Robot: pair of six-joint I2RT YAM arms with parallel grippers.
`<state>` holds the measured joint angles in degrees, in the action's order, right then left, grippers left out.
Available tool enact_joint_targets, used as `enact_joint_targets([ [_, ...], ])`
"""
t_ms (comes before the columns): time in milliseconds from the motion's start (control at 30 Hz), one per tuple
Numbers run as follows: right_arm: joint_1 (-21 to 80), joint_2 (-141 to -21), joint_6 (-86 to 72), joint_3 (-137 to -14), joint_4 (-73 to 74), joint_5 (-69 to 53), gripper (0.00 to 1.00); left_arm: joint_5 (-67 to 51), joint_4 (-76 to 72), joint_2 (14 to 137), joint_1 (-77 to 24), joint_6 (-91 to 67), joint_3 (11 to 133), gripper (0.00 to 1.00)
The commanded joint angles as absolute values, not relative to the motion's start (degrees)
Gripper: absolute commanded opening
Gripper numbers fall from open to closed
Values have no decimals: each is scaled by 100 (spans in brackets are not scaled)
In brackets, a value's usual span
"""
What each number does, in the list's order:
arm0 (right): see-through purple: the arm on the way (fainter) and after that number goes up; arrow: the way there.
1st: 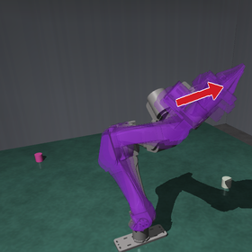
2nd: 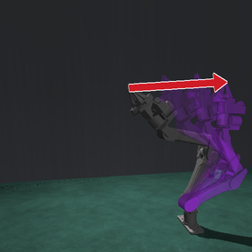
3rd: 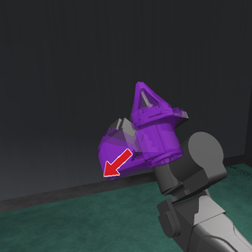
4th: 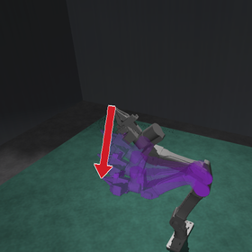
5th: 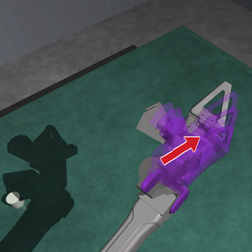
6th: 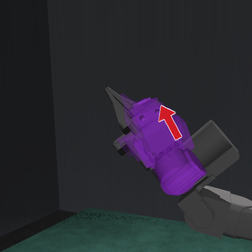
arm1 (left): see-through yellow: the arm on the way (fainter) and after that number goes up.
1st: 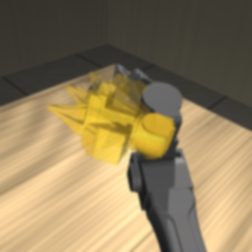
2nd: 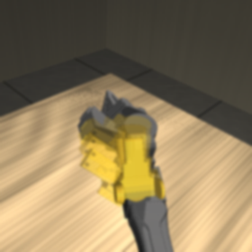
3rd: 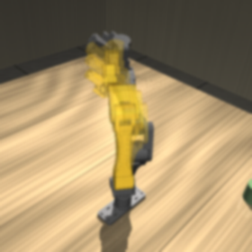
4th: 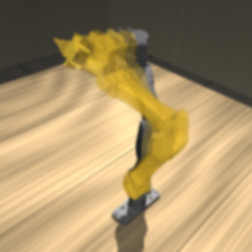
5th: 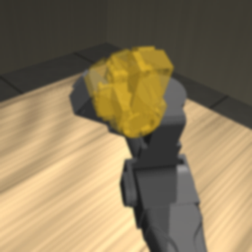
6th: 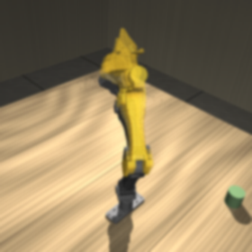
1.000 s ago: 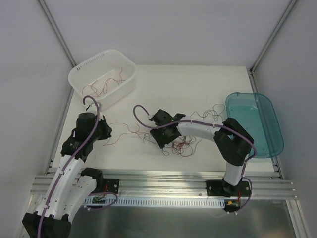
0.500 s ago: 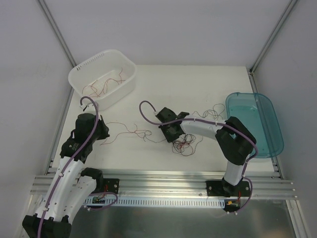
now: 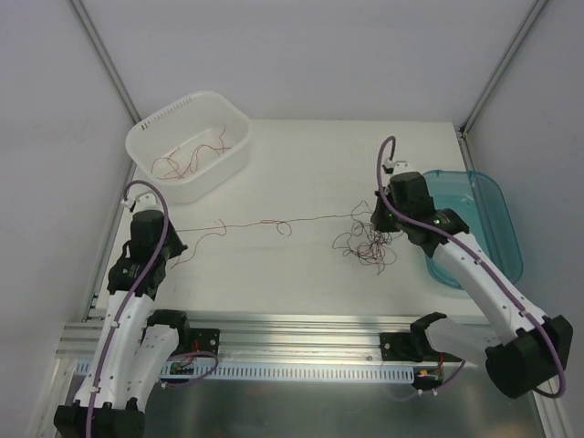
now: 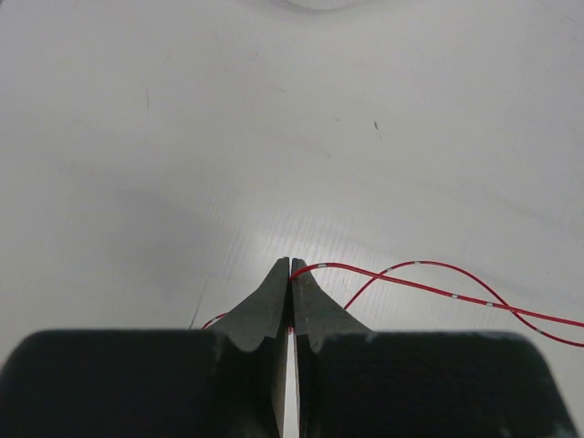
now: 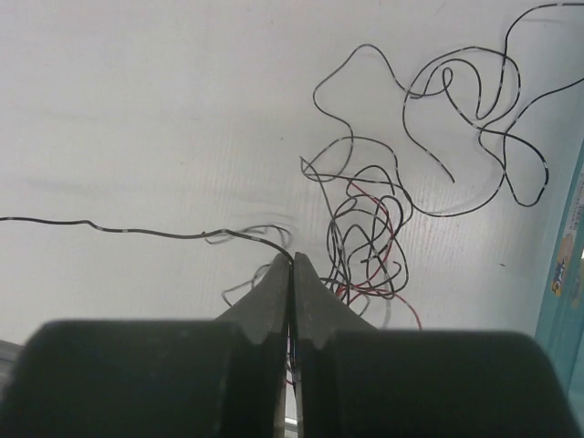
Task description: Untangle the cables
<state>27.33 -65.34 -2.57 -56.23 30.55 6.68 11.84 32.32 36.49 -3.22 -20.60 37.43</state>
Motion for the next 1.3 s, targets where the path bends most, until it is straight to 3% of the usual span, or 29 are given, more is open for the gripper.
enact_joint_targets([
  [0, 2444, -6004, -299, -5686, 3366, 273, 1, 1582, 3278, 3507, -150, -2250, 3797, 0],
  [200, 2285, -5546, -387, -5704, 3191, -746, 1, 1250, 3226, 3586, -62, -2276, 3797, 0],
  [367, 2442, -5888, -360, -5529, 3041, -1414, 1, -1213, 2559, 3656, -70, -2136, 3525, 0],
  [500, 2768, -6485, -325, -5423, 3155, -1293, 1, -2345, 2285, 3867, -245, -2600, 3235, 0],
  [667, 3128, -7266, -369, -5335, 3234, -1064, 1, -2321, 2268, 3823, -825, -3084, 2849, 0],
  [700, 3172, -7416, -360, -5405, 3295, -985, 4, -2277, 2268, 3832, -931, -3181, 2804, 0],
  [733, 3303, -7522, -343, -5449, 3461, -706, 17, -2181, 2268, 3849, -1158, -3216, 2725, 0],
  [800, 3471, -7716, -290, -5598, 3585, -449, 34, -2092, 2259, 3893, -1335, -3339, 2663, 1],
  [833, 3663, -7734, -238, -5686, 3682, -361, 45, -2066, 2267, 3894, -1414, -3383, 2637, 3],
  [867, 3778, -7717, -133, -5765, 3735, -195, 51, -2065, 2268, 3911, -1511, -3401, 2619, 9],
  [900, 3884, -7682, -71, -5844, 3796, -98, 55, -2057, 2294, 3902, -1538, -3427, 2619, 27],
  [1000, 4244, -7586, 104, -6222, 3998, 289, 67, -2144, 2320, 3824, -1582, -3428, 2715, 50],
  [1033, 4358, -7550, 132, -6336, 4008, 342, 68, -2171, 2320, 3797, -1591, -3402, 2846, 63],
  [1133, 4552, -7409, 150, -6416, 3850, 238, 68, -2259, 2338, 3657, -1705, -3270, 3136, 78],
  [1267, 4632, -7321, 26, -6381, 3578, 71, 68, -2224, 2338, 3813, -2038, -2936, 3506, 80],
])
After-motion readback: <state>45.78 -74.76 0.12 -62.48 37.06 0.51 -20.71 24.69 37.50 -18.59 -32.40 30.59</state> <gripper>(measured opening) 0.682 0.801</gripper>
